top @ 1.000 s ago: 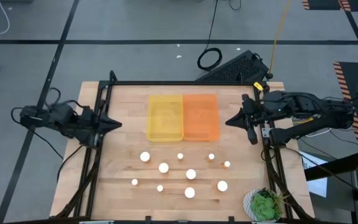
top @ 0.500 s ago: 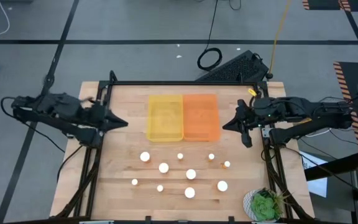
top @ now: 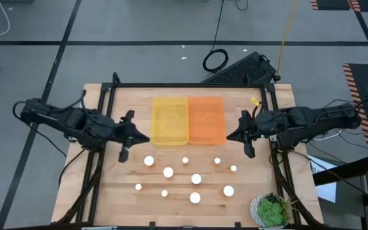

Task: Pick and place medicine bottles into bin by pill shape (circle, oval)
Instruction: Put the small orange pill bottle into the orange bin

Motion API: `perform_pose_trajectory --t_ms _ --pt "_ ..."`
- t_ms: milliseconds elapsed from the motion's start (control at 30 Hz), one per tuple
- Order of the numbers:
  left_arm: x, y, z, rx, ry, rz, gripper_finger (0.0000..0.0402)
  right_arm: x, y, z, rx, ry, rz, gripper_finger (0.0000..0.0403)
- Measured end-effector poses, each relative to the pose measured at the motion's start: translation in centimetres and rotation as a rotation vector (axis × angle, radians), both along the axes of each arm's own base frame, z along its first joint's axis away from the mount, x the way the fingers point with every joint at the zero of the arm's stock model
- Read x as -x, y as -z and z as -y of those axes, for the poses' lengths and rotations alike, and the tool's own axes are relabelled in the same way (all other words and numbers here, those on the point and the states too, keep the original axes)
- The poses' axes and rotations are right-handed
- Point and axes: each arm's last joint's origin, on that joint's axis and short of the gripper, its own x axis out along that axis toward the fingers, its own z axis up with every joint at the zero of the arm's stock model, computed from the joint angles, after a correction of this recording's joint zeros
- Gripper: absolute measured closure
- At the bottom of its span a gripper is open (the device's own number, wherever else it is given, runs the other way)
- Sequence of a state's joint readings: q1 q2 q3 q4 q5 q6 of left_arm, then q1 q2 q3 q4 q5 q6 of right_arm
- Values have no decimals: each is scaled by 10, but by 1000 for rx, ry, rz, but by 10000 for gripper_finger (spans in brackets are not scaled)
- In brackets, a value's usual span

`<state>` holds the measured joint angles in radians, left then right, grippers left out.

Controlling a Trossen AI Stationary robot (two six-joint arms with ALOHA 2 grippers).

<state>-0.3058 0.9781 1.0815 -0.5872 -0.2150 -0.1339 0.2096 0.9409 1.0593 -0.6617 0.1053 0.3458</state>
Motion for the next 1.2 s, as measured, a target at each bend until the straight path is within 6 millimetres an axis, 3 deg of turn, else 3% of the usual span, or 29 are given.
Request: perform_pose_trajectory --t_ms 333,733,933,1200 --pt "-23 45 9 -57 32 5 376 8 46 -37 -10 52 -78 403" --pt "-23 48 8 -2 1 1 376 1 108 -53 -67 98 9 396" --pt "-23 48 8 -5 2 1 376 -13 124 -60 -12 86 -36 354" --pt "-23 48 8 -22 10 2 376 -27 136 -63 96 -5 -48 256"
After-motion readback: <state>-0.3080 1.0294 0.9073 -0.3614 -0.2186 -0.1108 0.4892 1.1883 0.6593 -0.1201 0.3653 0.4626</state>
